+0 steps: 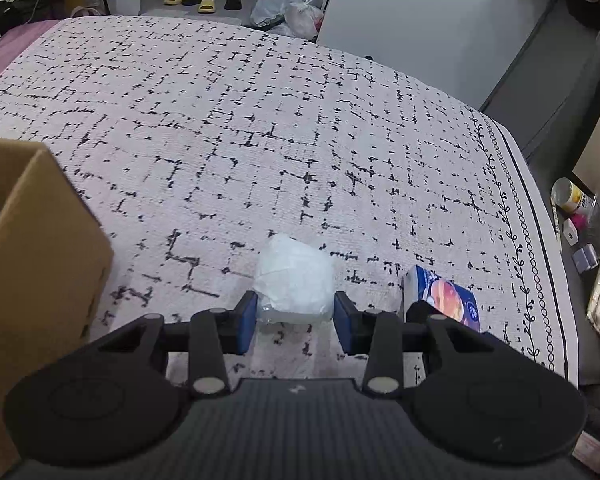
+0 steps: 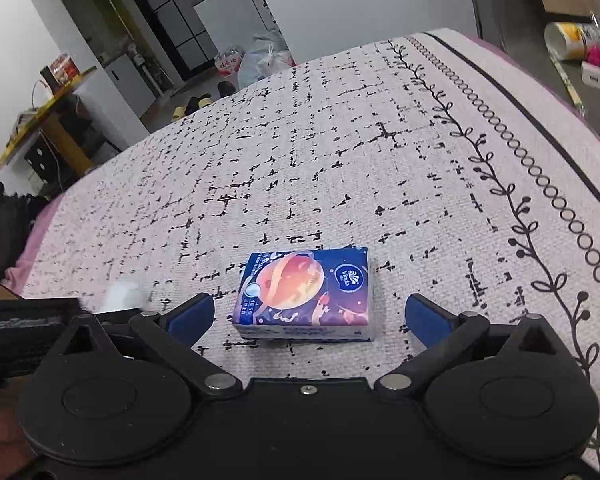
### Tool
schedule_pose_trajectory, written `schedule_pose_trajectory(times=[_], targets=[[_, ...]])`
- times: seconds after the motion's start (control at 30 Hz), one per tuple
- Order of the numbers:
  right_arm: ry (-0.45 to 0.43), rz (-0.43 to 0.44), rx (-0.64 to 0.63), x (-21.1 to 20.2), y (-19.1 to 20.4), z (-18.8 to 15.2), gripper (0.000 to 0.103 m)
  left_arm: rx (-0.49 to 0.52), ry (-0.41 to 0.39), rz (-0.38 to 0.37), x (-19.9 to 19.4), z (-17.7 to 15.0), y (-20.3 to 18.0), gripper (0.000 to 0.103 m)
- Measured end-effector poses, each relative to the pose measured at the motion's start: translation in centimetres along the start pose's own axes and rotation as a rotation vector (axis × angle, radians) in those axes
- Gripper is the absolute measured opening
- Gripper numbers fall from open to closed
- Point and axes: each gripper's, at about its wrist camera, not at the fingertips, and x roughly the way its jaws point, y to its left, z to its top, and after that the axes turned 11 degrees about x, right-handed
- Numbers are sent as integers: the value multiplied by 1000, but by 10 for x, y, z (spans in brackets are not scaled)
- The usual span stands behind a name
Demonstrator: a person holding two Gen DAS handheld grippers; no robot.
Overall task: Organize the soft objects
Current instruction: 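Close the left tool on the white packet while the right tool grasps the blue tissue pack, then carry the white packet and tissue pack over the box with both tools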
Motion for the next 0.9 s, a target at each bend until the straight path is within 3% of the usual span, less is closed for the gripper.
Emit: schedule_pose_trajectory(times=[0.07, 0.13, 0.47, 0.9], targets=[[-13, -25, -24, 1, 2, -2, 95, 2, 1, 4, -5, -1, 1, 39], [-34, -60, -61, 0, 4, -5, 71, 8, -2, 3, -11, -1, 0, 39], [-36, -66, -7, -36, -7, -3, 70, 41, -42, -12, -52, -3, -4, 39], [-75, -26, -5, -107, 9, -8, 70, 57, -90, -33, -105, -15, 2, 39]])
